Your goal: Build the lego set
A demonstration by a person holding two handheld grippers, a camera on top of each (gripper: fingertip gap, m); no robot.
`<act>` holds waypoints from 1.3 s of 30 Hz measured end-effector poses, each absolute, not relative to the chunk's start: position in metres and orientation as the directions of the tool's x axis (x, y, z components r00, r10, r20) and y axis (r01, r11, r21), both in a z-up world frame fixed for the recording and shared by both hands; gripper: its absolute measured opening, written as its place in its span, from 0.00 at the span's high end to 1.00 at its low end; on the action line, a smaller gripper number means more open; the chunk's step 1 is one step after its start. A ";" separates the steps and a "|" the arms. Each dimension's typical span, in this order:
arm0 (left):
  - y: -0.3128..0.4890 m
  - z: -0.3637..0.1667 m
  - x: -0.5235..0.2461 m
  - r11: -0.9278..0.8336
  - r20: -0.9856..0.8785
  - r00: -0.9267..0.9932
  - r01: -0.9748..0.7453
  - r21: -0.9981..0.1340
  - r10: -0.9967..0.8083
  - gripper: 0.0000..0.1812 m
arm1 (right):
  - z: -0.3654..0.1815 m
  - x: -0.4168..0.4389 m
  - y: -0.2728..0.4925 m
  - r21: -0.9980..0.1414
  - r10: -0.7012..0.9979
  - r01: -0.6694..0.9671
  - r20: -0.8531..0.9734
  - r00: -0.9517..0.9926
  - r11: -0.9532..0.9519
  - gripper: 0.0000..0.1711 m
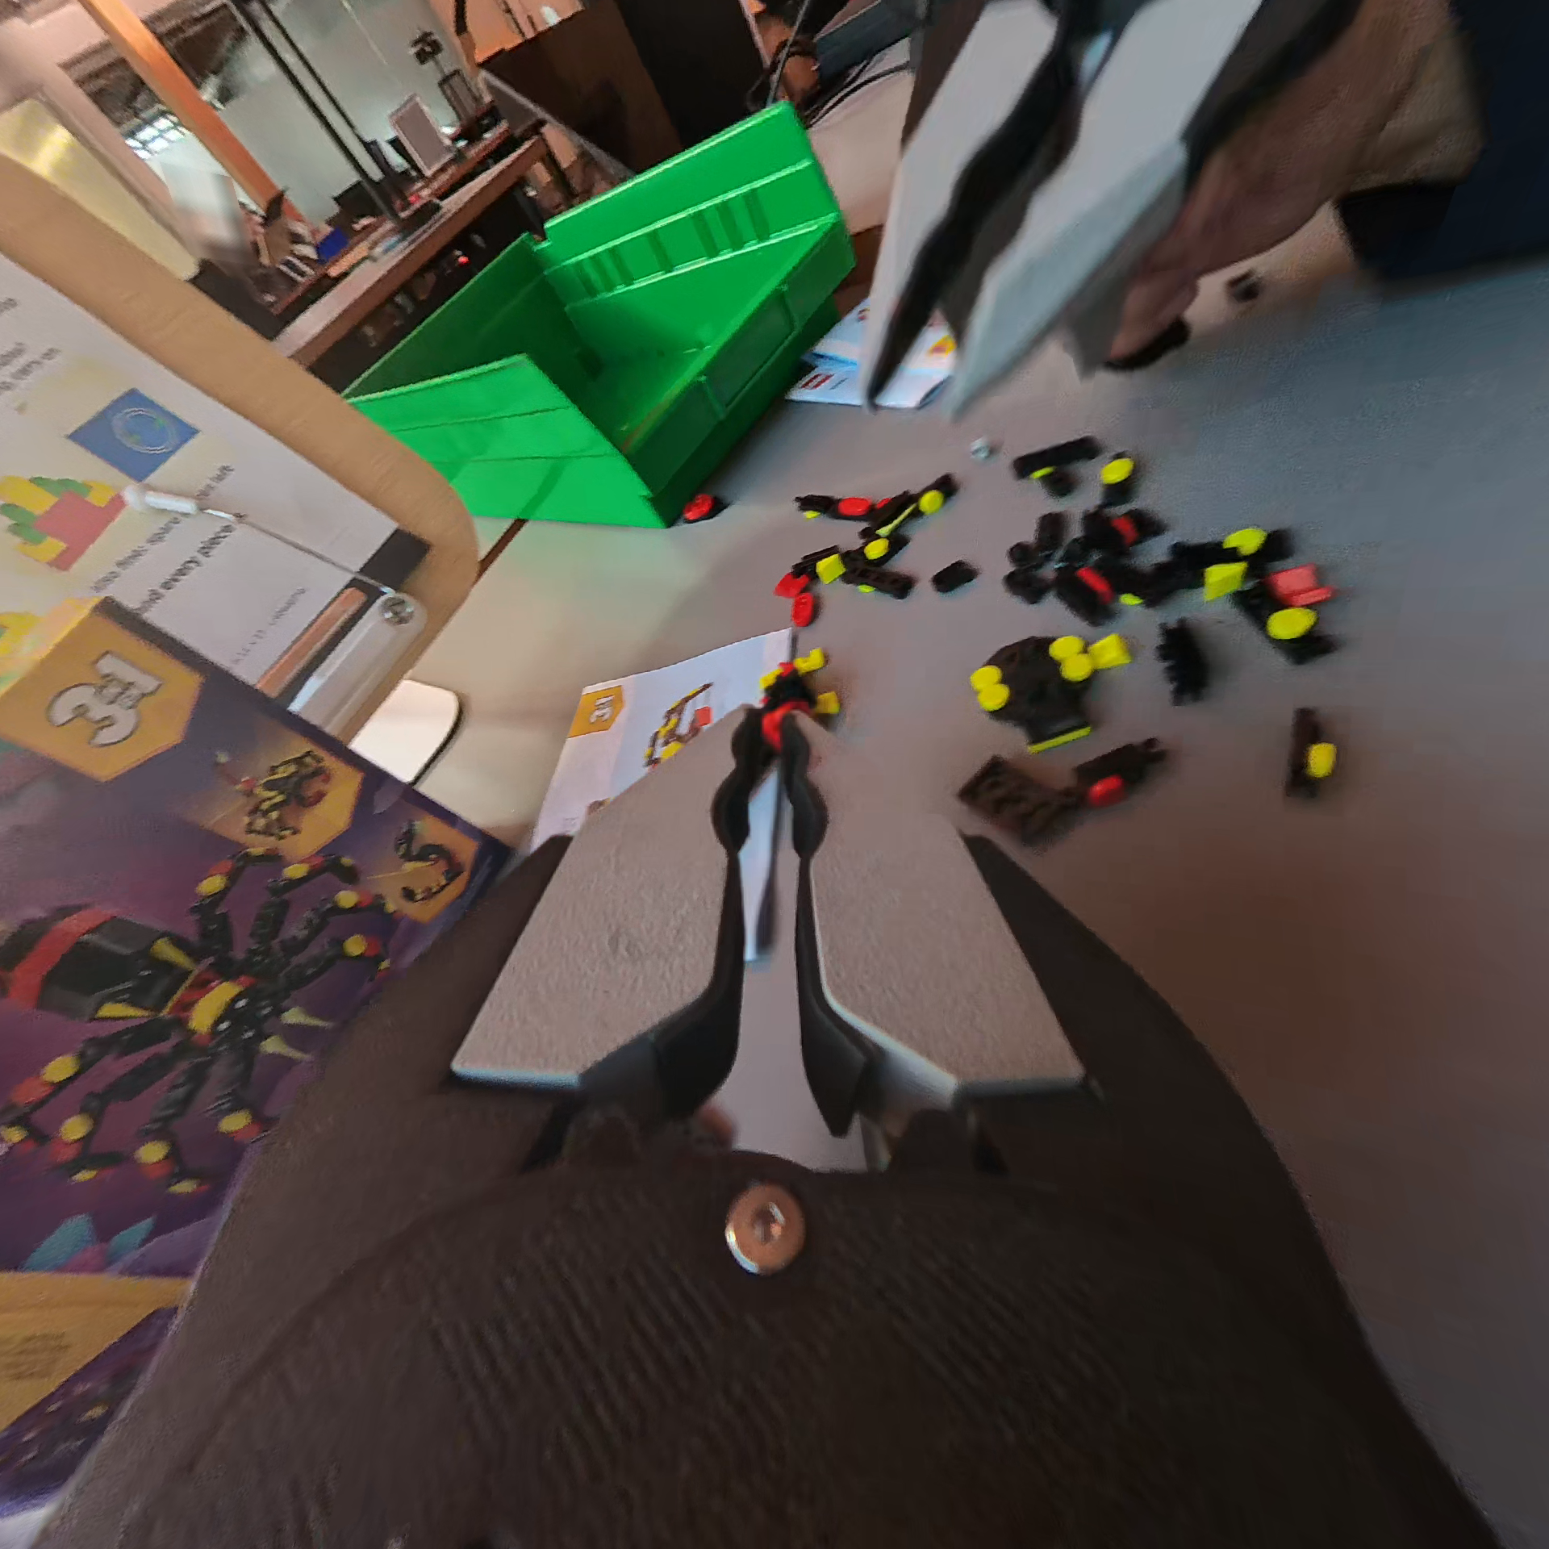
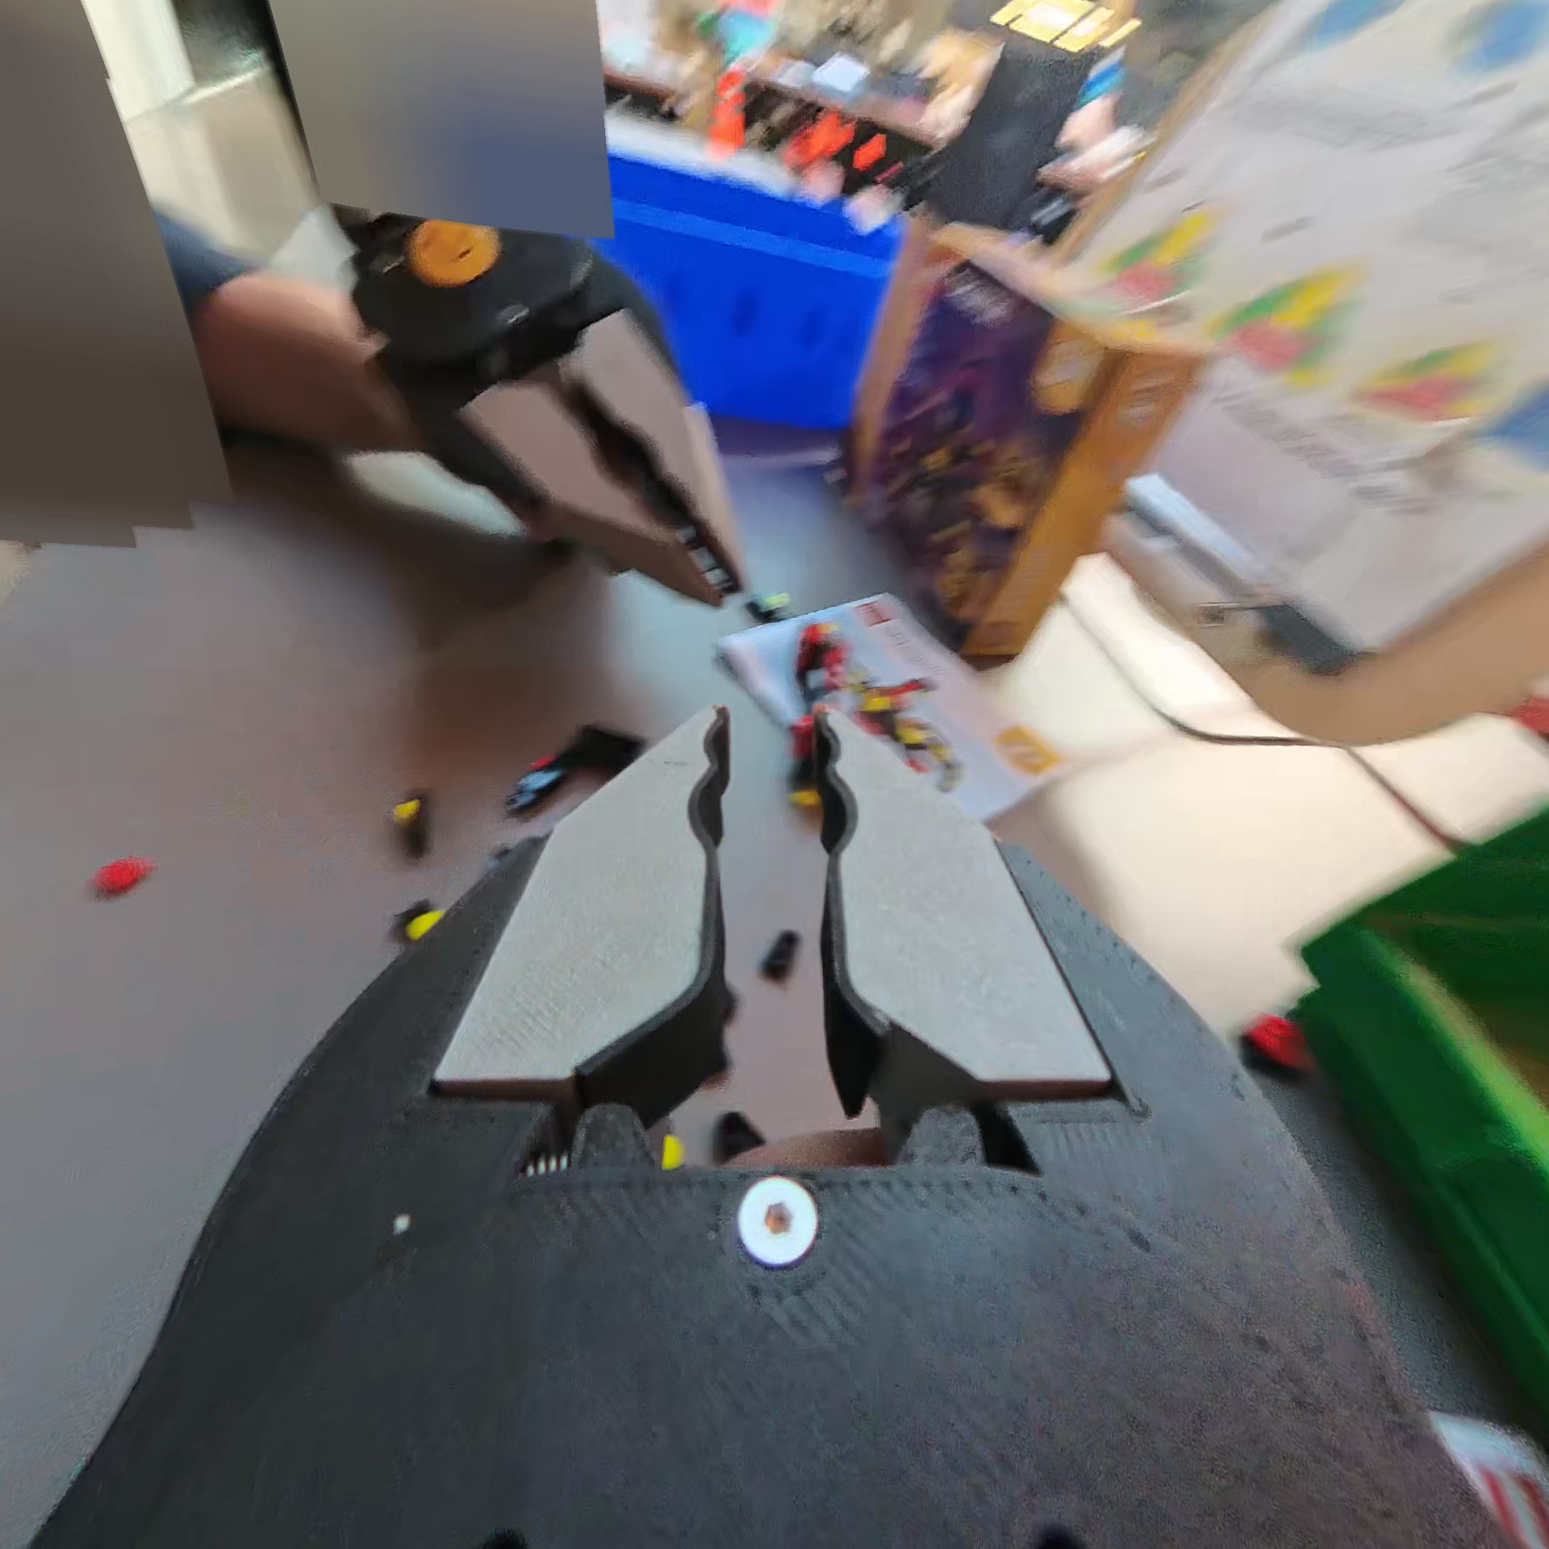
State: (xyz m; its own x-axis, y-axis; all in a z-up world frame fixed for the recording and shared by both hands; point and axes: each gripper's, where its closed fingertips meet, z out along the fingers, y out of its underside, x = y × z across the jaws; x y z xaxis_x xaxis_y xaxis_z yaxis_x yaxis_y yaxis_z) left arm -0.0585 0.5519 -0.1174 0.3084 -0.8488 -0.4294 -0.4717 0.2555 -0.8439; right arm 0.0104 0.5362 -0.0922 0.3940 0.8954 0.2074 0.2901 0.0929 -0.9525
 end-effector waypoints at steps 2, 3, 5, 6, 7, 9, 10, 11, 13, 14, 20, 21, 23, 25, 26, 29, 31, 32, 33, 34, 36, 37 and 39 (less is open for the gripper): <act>0.564 -0.119 -0.065 0.276 -0.477 0.331 -0.501 -0.820 -0.814 1.00 | -0.081 0.039 0.563 -0.958 0.790 0.254 0.254 0.558 0.129 0.92; 0.570 -0.119 -0.069 0.281 -0.495 0.343 -0.514 -0.810 -0.799 1.00 | -0.082 0.053 0.574 -0.950 0.732 0.278 0.291 0.616 0.144 0.93; 0.582 -0.121 -0.076 0.293 -0.529 0.355 -0.540 -0.789 -0.771 1.00 | -0.089 0.077 0.593 -0.912 0.594 0.378 0.394 0.702 0.159 0.96; 0.588 -0.122 -0.079 0.302 -0.546 0.359 -0.550 -0.779 -0.757 1.00 | -0.089 0.088 0.600 -0.896 0.517 0.416 0.434 0.738 0.158 0.97; 0.595 -0.121 -0.081 0.306 -0.559 0.370 -0.555 -0.773 -0.742 1.00 | -0.085 0.096 0.604 -0.890 0.452 0.424 0.450 0.770 0.164 0.99; 0.611 -0.116 -0.087 0.299 -0.573 0.431 -0.551 -0.779 -0.697 1.00 | -0.078 0.107 0.608 -0.891 0.361 0.419 0.455 0.814 0.177 1.00; 0.617 -0.112 -0.090 0.293 -0.575 0.468 -0.545 -0.785 -0.671 1.00 | -0.077 0.112 0.610 -0.889 0.322 0.422 0.457 0.829 0.176 1.00; 0.621 -0.109 -0.093 0.292 -0.576 0.494 -0.538 -0.791 -0.651 1.00 | -0.076 0.117 0.611 -0.886 0.285 0.432 0.464 0.839 0.170 1.00; 0.623 -0.095 -0.101 0.328 -0.580 0.555 -0.491 -0.807 -0.596 1.00 | -0.076 0.123 0.611 -0.877 0.233 0.455 0.479 0.846 0.151 1.00; 0.623 -0.087 -0.107 0.346 -0.571 0.596 -0.458 -0.819 -0.564 1.00 | -0.077 0.124 0.610 -0.870 0.217 0.472 0.493 0.842 0.143 1.00; 0.646 -0.069 -0.145 0.242 -0.442 0.795 -0.372 -0.896 -0.415 1.00 | -0.062 0.143 0.605 -0.926 0.090 0.360 0.371 0.924 0.113 1.00; 0.645 -0.072 -0.145 0.236 -0.466 0.790 -0.403 -0.884 -0.398 1.00 | -0.053 0.148 0.604 -0.961 0.104 0.258 0.268 0.958 0.101 1.00; 0.636 -0.081 -0.131 0.249 -0.533 0.731 -0.471 -0.846 -0.426 1.00 | -0.036 0.154 0.599 -0.993 0.137 0.080 0.092 0.986 0.091 1.00; 0.623 -0.088 -0.116 0.278 -0.571 0.663 -0.502 -0.819 -0.484 1.00 | -0.040 0.156 0.595 -0.999 0.194 0.035 0.035 0.980 0.006 0.95; 0.621 -0.089 -0.115 0.273 -0.567 0.659 -0.501 -0.821 -0.494 1.00 | -0.047 0.160 0.592 -0.998 0.200 0.059 0.051 0.979 -0.036 0.92; 0.622 -0.096 -0.112 0.195 -0.490 0.653 -0.473 -0.859 -0.578 1.00 | -0.067 0.184 0.576 -0.980 0.137 0.184 0.173 0.975 -0.072 0.91; 0.621 -0.106 -0.108 0.135 -0.448 0.617 -0.485 -0.864 -0.647 1.00 | -0.076 0.204 0.562 -0.972 0.067 0.222 0.217 0.974 -0.077 0.92; 0.619 -0.111 -0.106 0.123 -0.449 0.596 -0.506 -0.854 -0.666 1.00 | -0.079 0.213 0.553 -0.967 0.027 0.243 0.242 0.970 -0.072 0.92; 0.618 -0.117 -0.103 0.118 -0.465 0.571 -0.540 -0.834 -0.676 1.00 | -0.078 0.220 0.544 -0.962 -0.020 0.270 0.271 0.962 -0.047 0.93; 0.616 -0.124 -0.101 0.125 -0.497 0.541 -0.582 -0.804 -0.678 1.00 | -0.071 0.224 0.532 -0.954 -0.063 0.300 0.300 0.952 0.000 0.94; 0.610 -0.141 -0.096 0.141 -0.566 0.450 -0.683 -0.717 -0.691 1.00 | -0.058 0.222 0.511 -0.916 -0.125 0.388 0.375 0.919 0.104 1.00; 0.608 -0.152 -0.095 0.130 -0.582 0.407 -0.732 -0.669 -0.704 1.00 | -0.060 0.219 0.508 -0.902 -0.121 0.422 0.410 0.904 0.091 1.00; 0.607 -0.161 -0.097 0.115 -0.608 0.383 -0.776 -0.620 -0.696 1.00 | -0.070 0.215 0.509 -0.880 -0.115 0.475 0.470 0.875 0.021 1.00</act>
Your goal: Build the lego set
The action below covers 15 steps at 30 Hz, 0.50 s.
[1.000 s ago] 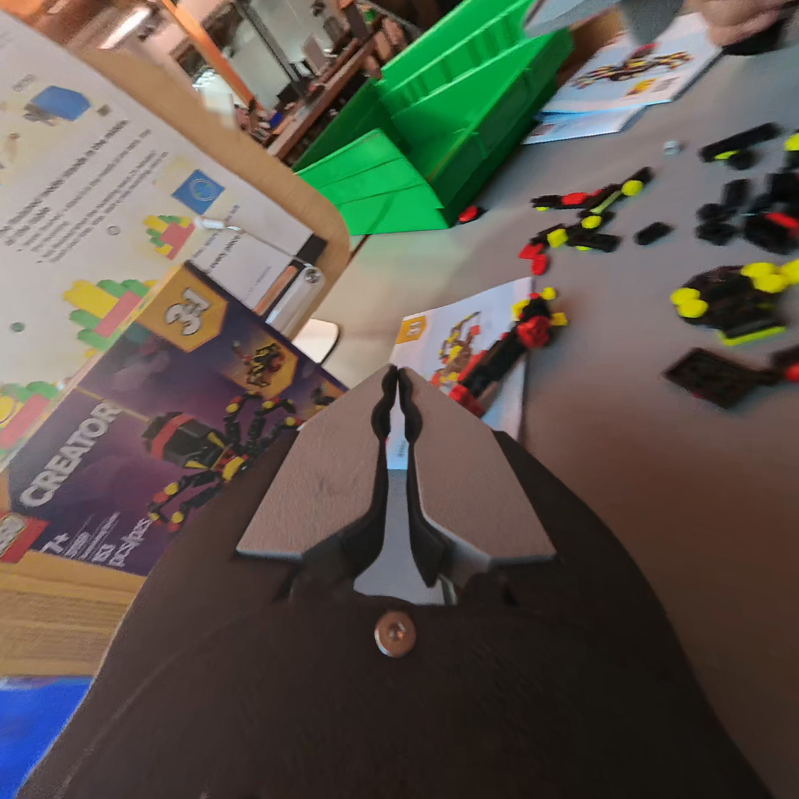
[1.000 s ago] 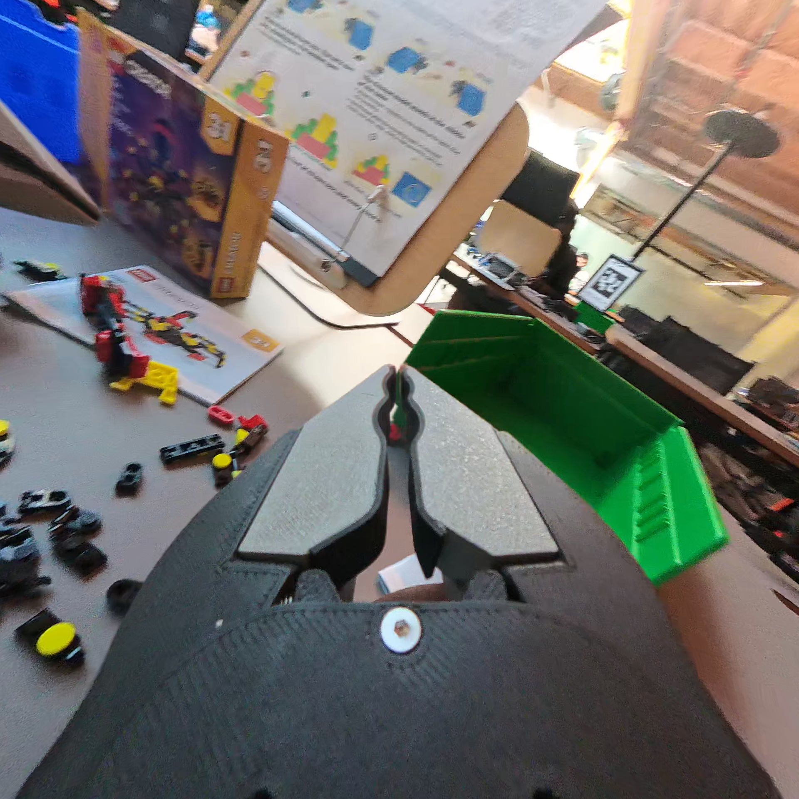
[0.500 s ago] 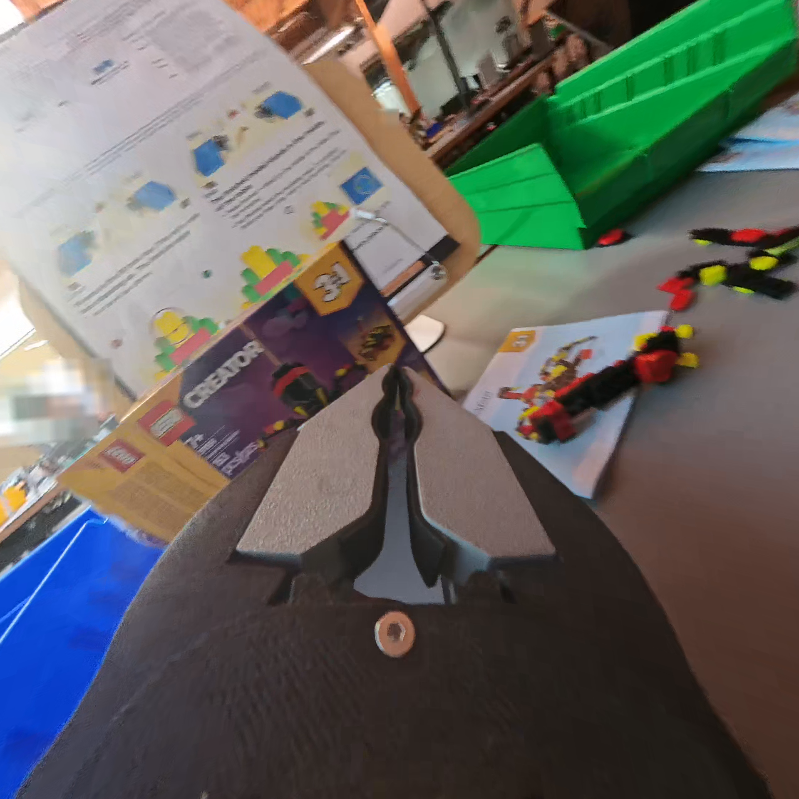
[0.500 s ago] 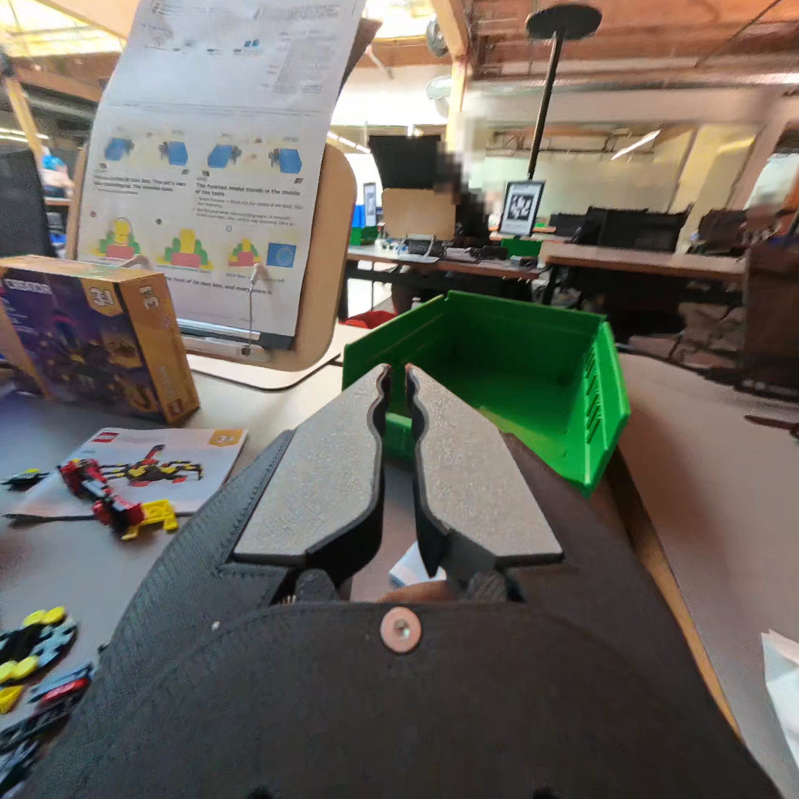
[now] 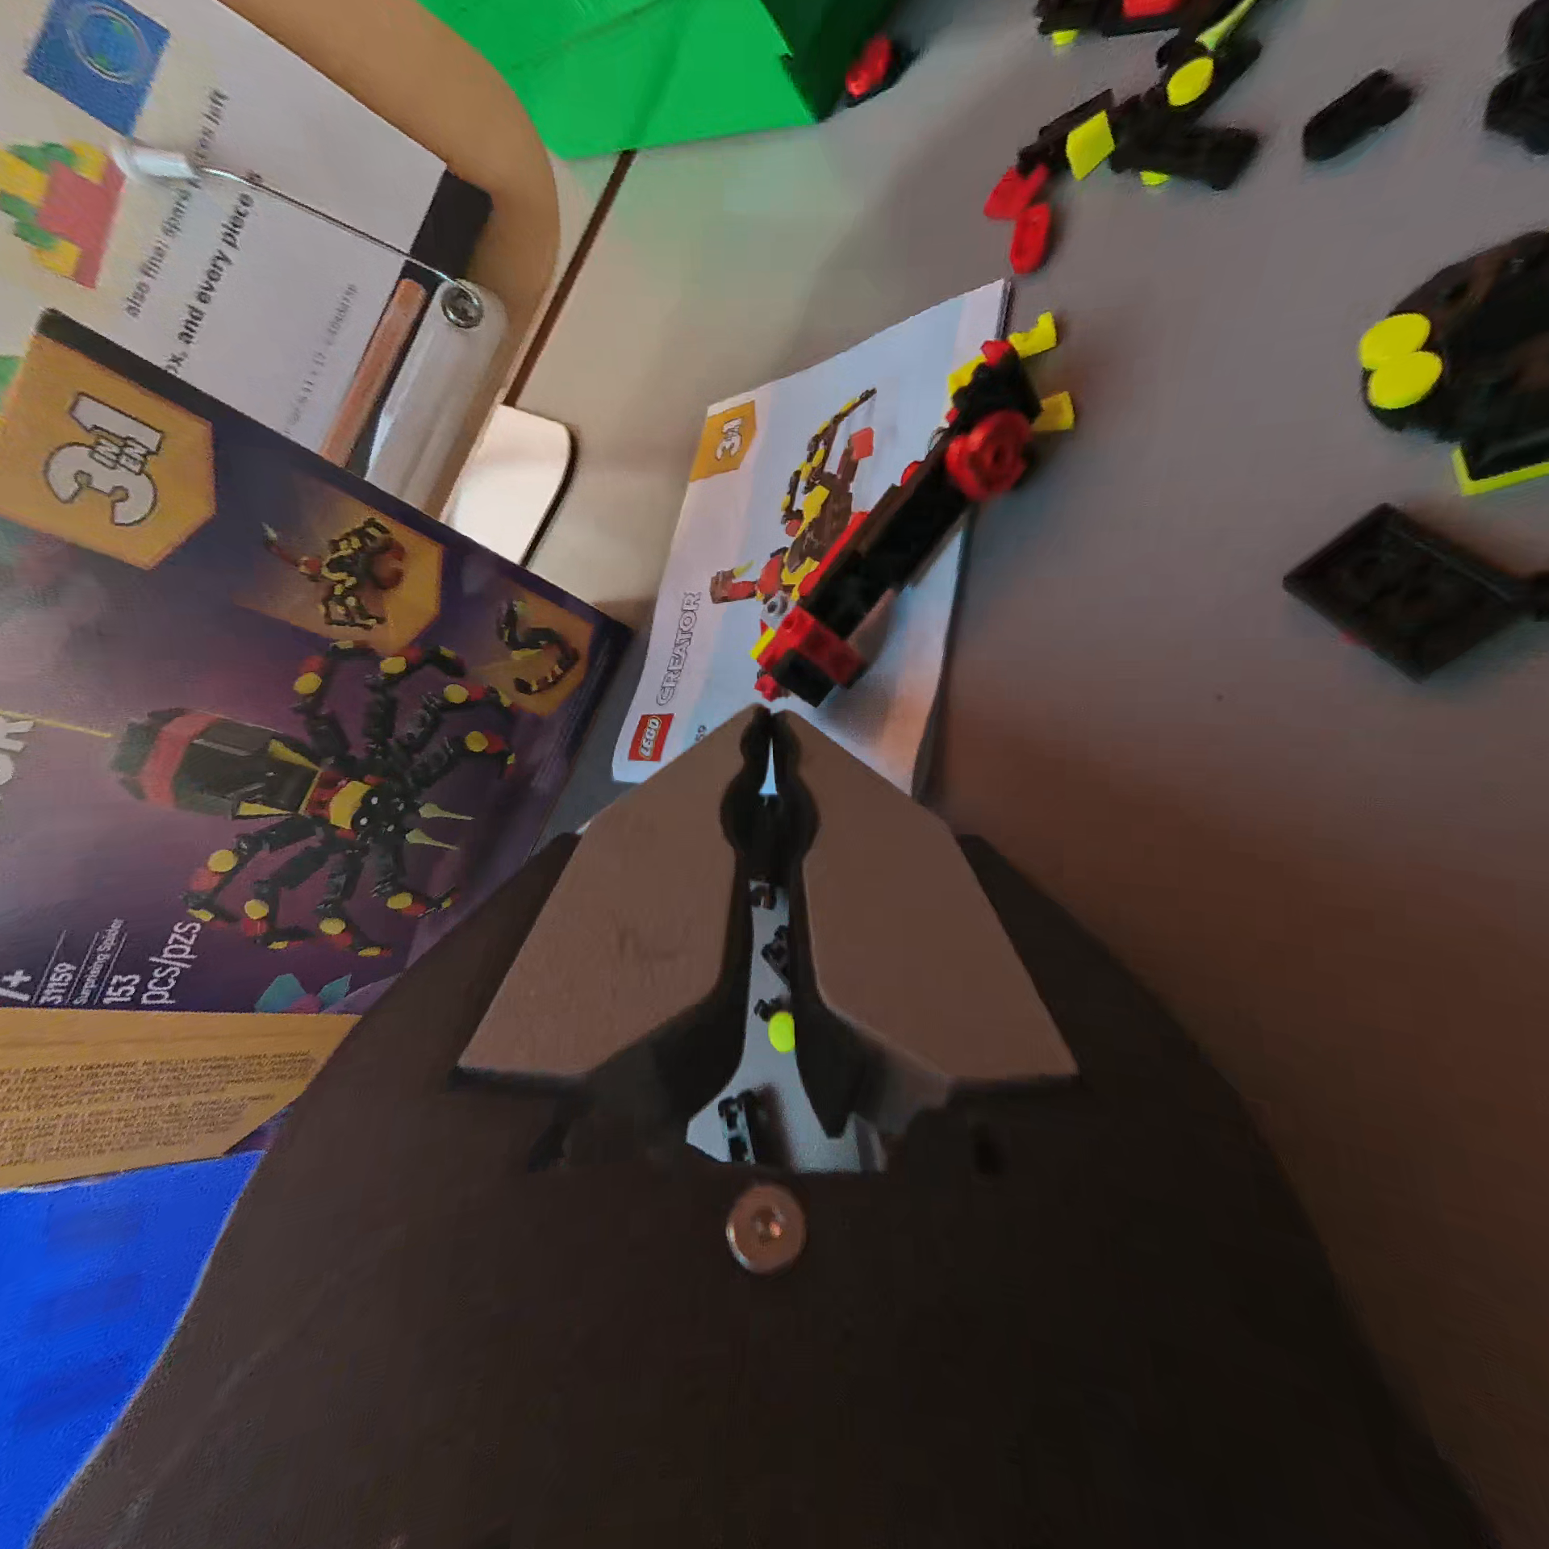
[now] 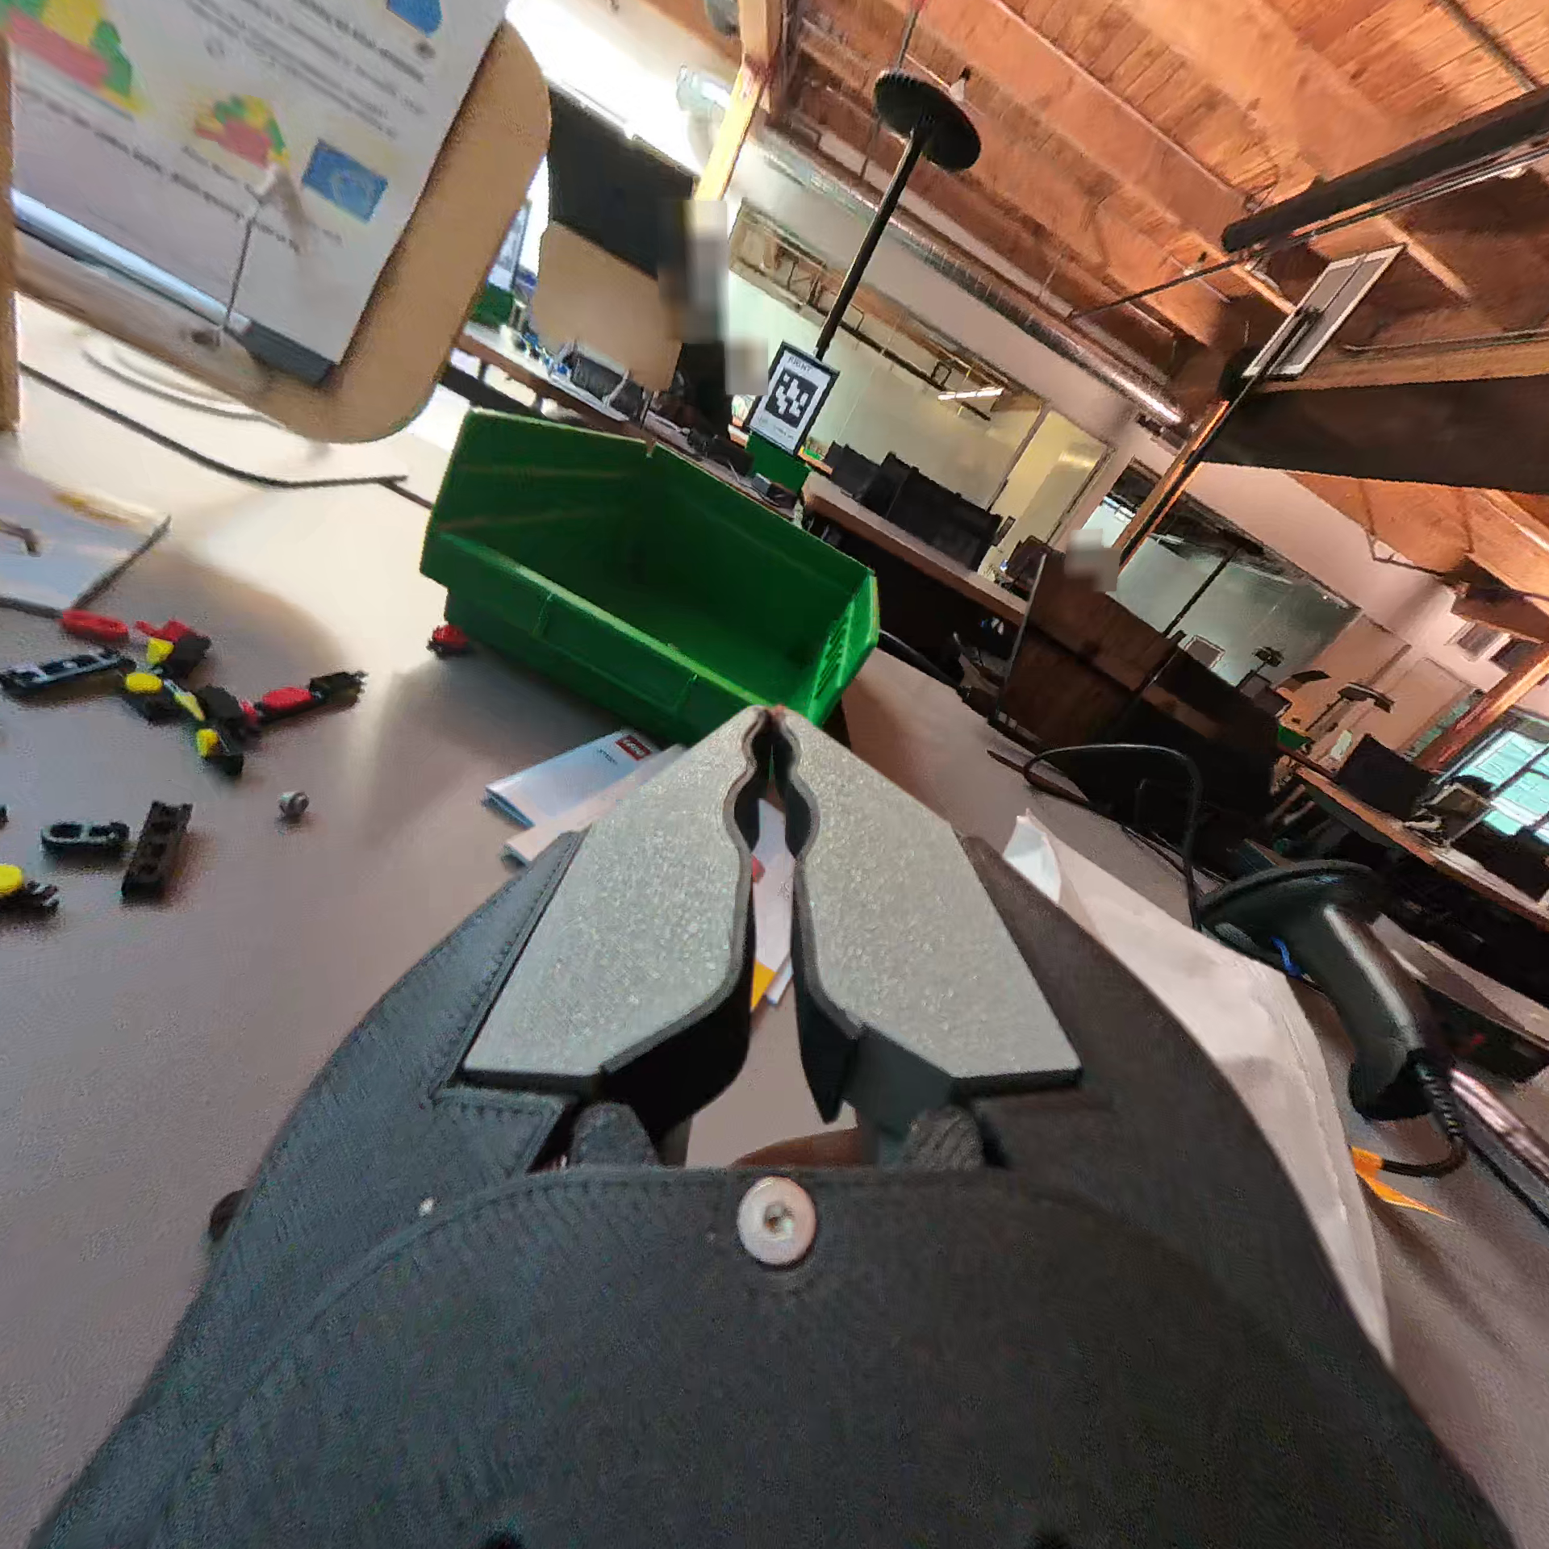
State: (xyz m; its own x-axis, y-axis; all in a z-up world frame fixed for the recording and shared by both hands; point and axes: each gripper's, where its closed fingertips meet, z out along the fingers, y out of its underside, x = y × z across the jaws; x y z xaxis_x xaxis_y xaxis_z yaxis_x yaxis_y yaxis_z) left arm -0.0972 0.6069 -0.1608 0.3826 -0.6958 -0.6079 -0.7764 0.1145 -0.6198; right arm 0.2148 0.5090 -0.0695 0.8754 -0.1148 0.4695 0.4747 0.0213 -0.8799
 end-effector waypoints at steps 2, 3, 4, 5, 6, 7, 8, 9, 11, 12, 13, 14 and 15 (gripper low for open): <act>0.605 -0.161 -0.099 0.106 -0.606 0.390 -0.777 -0.621 -0.693 1.00 | -0.074 0.205 0.510 -0.838 -0.104 0.546 0.543 0.833 0.006 1.00; 0.605 -0.159 -0.099 0.102 -0.597 0.401 -0.766 -0.634 -0.695 1.00 | -0.079 0.200 0.511 -0.813 -0.087 0.582 0.581 0.809 -0.011 1.00; 0.605 -0.154 -0.101 0.092 -0.577 0.429 -0.743 -0.663 -0.695 1.00 | -0.083 0.196 0.513 -0.788 -0.074 0.616 0.615 0.785 -0.025 1.00; 0.605 -0.149 -0.104 0.075 -0.546 0.465 -0.709 -0.701 -0.697 1.00 | -0.087 0.192 0.514 -0.765 -0.062 0.643 0.644 0.762 -0.035 1.00; 0.606 -0.143 -0.106 0.053 -0.504 0.505 -0.668 -0.743 -0.701 1.00 | -0.090 0.189 0.516 -0.745 -0.050 0.665 0.667 0.744 -0.048 1.00; 0.607 -0.137 -0.110 0.026 -0.451 0.544 -0.618 -0.785 -0.707 1.00 | -0.094 0.189 0.518 -0.730 -0.046 0.680 0.684 0.728 -0.068 1.00; 0.608 -0.132 -0.113 -0.005 -0.392 0.577 -0.566 -0.824 -0.716 1.00 | -0.096 0.191 0.519 -0.717 -0.050 0.692 0.697 0.715 -0.091 1.00; 0.609 -0.128 -0.116 -0.034 -0.334 0.599 -0.518 -0.855 -0.727 1.00 | -0.098 0.192 0.521 -0.706 -0.053 0.700 0.708 0.705 -0.111 1.00; 0.606 -0.126 -0.117 -0.082 -0.244 0.597 -0.465 -0.882 -0.765 1.00 | -0.102 0.189 0.522 -0.687 -0.035 0.717 0.724 0.688 -0.121 1.00; 0.605 -0.127 -0.116 -0.099 -0.215 0.591 -0.453 -0.886 -0.778 1.00 | -0.103 0.189 0.523 -0.683 -0.027 0.720 0.728 0.685 -0.123 1.00; 0.605 -0.128 -0.116 -0.118 -0.191 0.584 -0.449 -0.886 -0.789 1.00 | -0.103 0.189 0.523 -0.685 -0.026 0.718 0.725 0.688 -0.124 1.00; 0.605 -0.131 -0.115 -0.140 -0.168 0.573 -0.453 -0.880 -0.802 1.00 | -0.102 0.191 0.523 -0.695 -0.033 0.708 0.716 0.697 -0.125 1.00; 0.604 -0.135 -0.113 -0.159 -0.149 0.560 -0.462 -0.873 -0.815 1.00 | -0.100 0.193 0.522 -0.710 -0.041 0.693 0.702 0.711 -0.125 1.00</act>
